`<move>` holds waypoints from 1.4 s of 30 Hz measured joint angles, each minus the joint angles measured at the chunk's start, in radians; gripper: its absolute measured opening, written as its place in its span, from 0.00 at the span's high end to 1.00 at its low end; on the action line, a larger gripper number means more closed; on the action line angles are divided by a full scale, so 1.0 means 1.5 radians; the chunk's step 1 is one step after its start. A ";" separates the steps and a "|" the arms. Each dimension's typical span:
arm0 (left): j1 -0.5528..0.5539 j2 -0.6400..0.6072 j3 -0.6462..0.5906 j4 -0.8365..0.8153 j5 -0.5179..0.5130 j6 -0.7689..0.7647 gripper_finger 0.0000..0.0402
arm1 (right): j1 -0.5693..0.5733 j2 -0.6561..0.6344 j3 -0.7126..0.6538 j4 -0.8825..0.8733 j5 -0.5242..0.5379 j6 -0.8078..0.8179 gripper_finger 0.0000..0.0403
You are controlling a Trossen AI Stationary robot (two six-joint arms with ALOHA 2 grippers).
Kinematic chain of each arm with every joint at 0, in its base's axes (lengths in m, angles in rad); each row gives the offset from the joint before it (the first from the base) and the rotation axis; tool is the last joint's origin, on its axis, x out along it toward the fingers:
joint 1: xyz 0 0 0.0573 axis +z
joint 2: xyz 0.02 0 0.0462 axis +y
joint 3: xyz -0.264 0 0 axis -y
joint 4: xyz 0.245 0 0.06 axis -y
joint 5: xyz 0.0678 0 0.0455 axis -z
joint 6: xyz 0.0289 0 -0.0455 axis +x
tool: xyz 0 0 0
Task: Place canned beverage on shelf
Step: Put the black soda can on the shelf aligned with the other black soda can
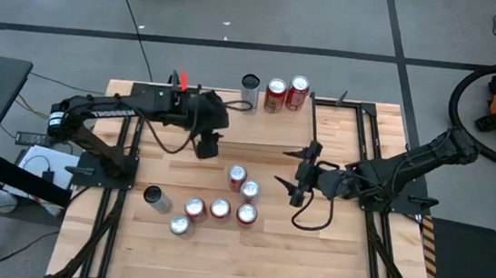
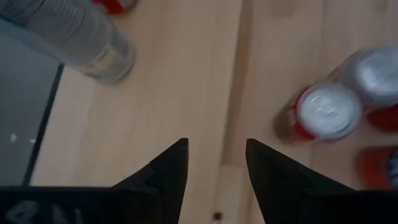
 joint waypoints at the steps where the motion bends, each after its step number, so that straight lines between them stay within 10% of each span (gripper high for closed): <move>1: -0.007 -0.001 0.000 0.009 0.000 -0.018 0.57 | 0.000 0.000 0.000 -0.001 -0.007 0.005 0.14; 15: -0.176 -0.003 0.105 -0.103 -0.087 -0.205 0.57 | -0.001 0.000 0.003 0.013 0.008 0.019 0.14; 28: -0.441 0.010 0.122 -0.358 -0.073 -0.697 0.56 | 0.032 0.000 0.008 0.017 0.054 -0.001 0.14; 42: -0.586 0.026 0.052 -0.435 -0.063 -0.911 0.26 | 0.054 0.000 0.008 0.054 0.040 -0.014 0.14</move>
